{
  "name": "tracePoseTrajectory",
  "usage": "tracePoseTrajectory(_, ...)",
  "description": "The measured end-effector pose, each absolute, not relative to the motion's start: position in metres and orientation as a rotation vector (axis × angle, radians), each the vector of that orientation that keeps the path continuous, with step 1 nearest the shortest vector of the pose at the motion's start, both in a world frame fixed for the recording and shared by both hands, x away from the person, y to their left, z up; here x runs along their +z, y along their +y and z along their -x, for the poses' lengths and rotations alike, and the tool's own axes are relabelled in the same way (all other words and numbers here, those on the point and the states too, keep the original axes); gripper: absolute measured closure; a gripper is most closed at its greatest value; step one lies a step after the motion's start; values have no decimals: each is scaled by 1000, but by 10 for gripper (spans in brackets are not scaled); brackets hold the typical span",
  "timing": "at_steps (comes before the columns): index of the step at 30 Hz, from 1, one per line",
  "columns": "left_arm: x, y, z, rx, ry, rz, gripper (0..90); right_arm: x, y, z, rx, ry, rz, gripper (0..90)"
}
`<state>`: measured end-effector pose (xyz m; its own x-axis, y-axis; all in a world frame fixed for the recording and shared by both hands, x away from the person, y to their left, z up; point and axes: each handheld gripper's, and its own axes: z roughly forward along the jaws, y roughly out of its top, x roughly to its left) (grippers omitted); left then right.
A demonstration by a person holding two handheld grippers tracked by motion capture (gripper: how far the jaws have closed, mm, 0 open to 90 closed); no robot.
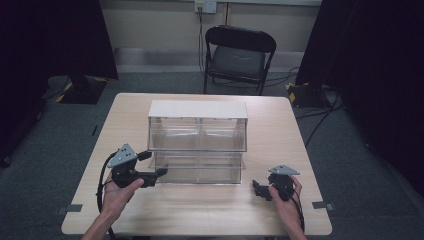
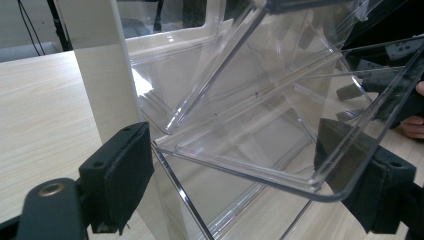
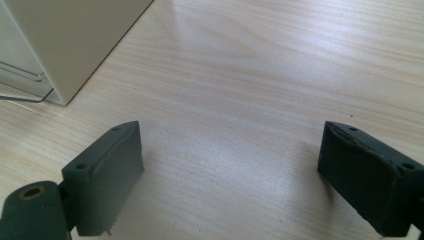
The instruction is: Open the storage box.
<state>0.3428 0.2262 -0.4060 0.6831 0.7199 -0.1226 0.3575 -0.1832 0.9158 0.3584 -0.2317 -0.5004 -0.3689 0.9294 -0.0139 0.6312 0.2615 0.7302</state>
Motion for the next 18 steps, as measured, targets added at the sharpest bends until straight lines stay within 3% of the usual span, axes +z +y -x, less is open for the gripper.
tracePoseTrajectory(18,-400,223,-346,406,852,-1792,155,-500,-232,-358,897,2093,-1413,101)
